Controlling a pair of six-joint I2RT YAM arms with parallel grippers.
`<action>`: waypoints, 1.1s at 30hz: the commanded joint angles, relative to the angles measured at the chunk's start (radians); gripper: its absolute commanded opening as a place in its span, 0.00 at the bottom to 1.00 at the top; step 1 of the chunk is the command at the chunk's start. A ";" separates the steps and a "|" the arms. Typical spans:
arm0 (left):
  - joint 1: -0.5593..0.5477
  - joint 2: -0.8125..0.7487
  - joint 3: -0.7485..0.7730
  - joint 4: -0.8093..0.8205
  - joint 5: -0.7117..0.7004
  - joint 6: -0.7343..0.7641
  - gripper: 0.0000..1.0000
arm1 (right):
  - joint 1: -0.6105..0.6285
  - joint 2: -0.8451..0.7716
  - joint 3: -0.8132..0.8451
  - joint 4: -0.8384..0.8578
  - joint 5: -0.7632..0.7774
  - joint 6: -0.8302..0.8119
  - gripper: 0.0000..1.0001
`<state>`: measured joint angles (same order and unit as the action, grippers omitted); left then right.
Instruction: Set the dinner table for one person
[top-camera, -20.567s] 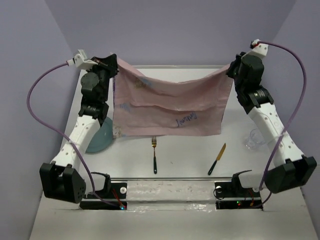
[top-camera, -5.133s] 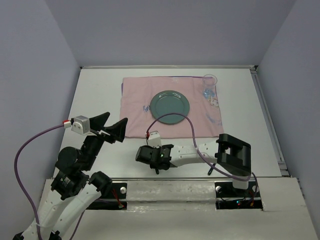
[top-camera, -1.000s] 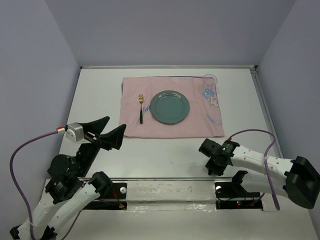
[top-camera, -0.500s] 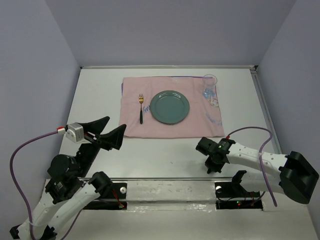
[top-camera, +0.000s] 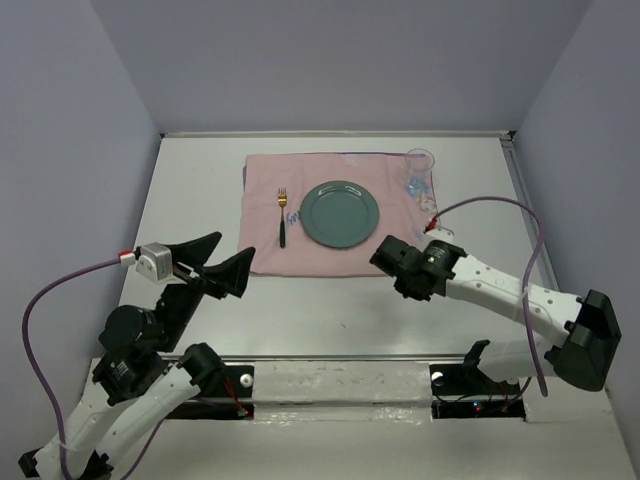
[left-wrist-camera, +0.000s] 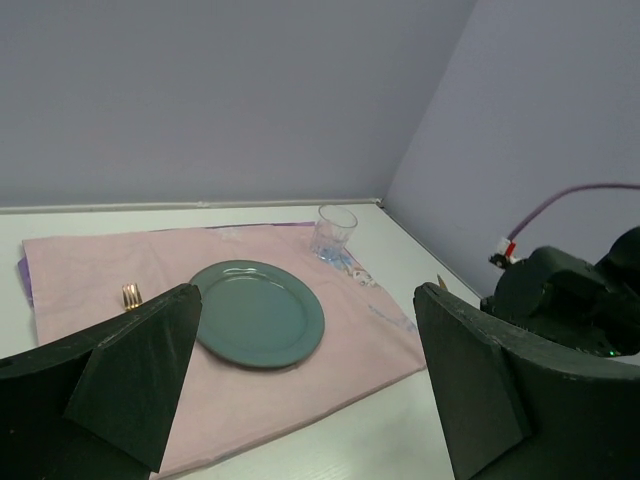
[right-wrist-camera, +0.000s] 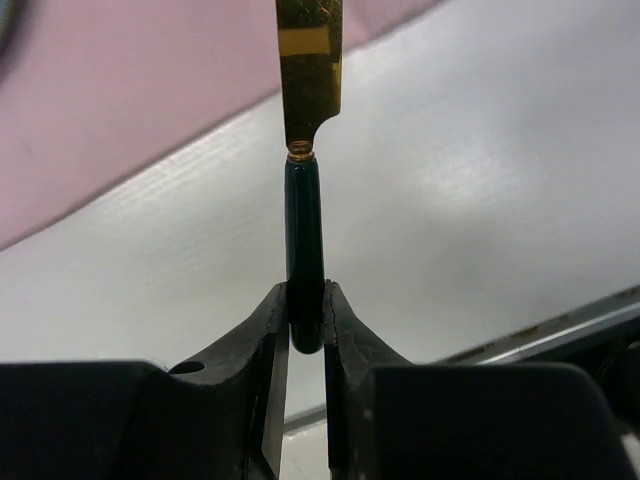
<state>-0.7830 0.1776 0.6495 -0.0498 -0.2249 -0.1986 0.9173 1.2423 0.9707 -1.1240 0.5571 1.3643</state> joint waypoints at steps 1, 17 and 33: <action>0.013 0.029 0.029 0.042 0.007 0.014 0.99 | 0.015 0.126 0.155 0.027 0.191 -0.365 0.00; 0.051 0.097 0.025 0.042 0.021 0.011 0.99 | -0.445 0.419 0.263 0.710 -0.476 -1.157 0.00; 0.093 0.126 0.024 0.042 0.030 0.010 0.99 | -0.555 0.560 0.284 0.756 -0.562 -1.085 0.00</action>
<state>-0.7017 0.2859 0.6495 -0.0494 -0.2092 -0.1989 0.3878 1.7836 1.2049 -0.4149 0.0082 0.2581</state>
